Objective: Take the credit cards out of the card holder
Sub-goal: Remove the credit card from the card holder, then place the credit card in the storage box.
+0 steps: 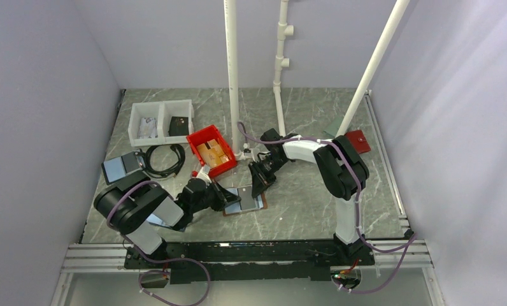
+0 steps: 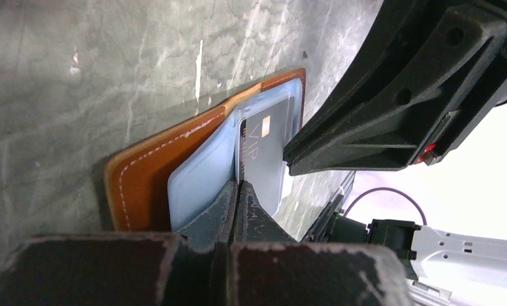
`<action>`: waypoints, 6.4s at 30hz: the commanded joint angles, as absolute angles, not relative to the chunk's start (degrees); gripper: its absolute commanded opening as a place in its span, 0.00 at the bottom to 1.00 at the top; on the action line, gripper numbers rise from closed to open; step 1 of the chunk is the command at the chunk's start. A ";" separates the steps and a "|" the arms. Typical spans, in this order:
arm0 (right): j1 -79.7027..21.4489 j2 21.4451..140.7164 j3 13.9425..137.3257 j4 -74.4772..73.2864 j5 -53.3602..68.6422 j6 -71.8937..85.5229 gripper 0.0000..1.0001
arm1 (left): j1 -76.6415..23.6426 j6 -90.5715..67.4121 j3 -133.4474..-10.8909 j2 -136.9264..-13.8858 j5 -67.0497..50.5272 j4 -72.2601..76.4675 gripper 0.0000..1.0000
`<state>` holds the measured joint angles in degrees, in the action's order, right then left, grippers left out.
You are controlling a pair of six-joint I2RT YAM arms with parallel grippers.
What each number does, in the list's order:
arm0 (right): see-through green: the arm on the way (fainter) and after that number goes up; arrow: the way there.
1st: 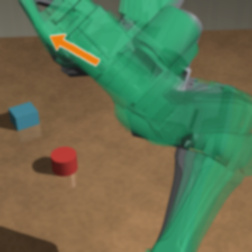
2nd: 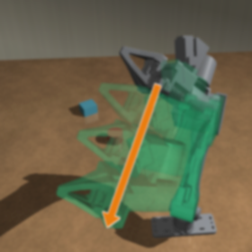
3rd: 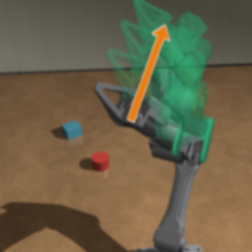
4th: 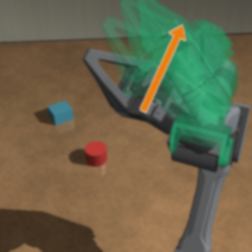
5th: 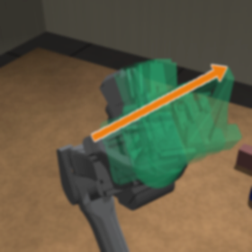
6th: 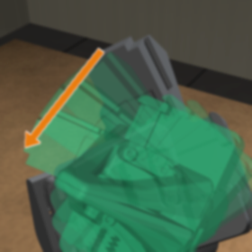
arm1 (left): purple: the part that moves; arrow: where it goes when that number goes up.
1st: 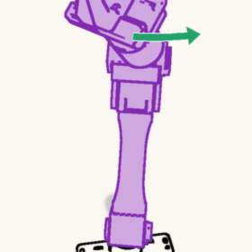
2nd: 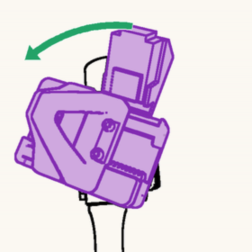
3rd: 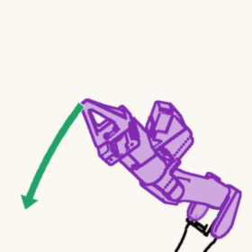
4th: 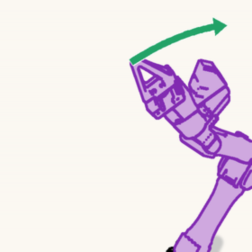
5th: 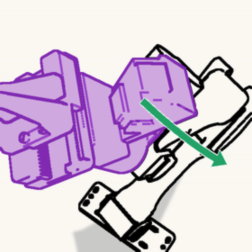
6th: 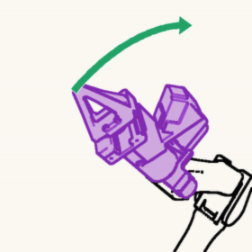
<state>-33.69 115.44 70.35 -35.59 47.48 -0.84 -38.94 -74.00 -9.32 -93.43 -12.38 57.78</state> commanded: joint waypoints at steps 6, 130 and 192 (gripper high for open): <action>-34.10 119.41 70.22 -34.19 37.79 -4.31 0.18 | -35.68 -67.71 -7.83 -81.77 -16.92 46.19 0.00; -24.15 99.50 78.38 -62.37 79.86 -40.69 0.00 | -32.98 -51.21 -24.06 -39.89 -21.82 13.20 0.99; -21.09 78.68 71.49 -53.17 52.56 -38.55 0.71 | -23.69 -26.39 -43.25 -48.69 -24.62 -25.91 0.00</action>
<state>-22.79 82.43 72.55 -53.87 55.99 -34.54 -27.07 -33.34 -37.60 -48.14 -29.23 -14.17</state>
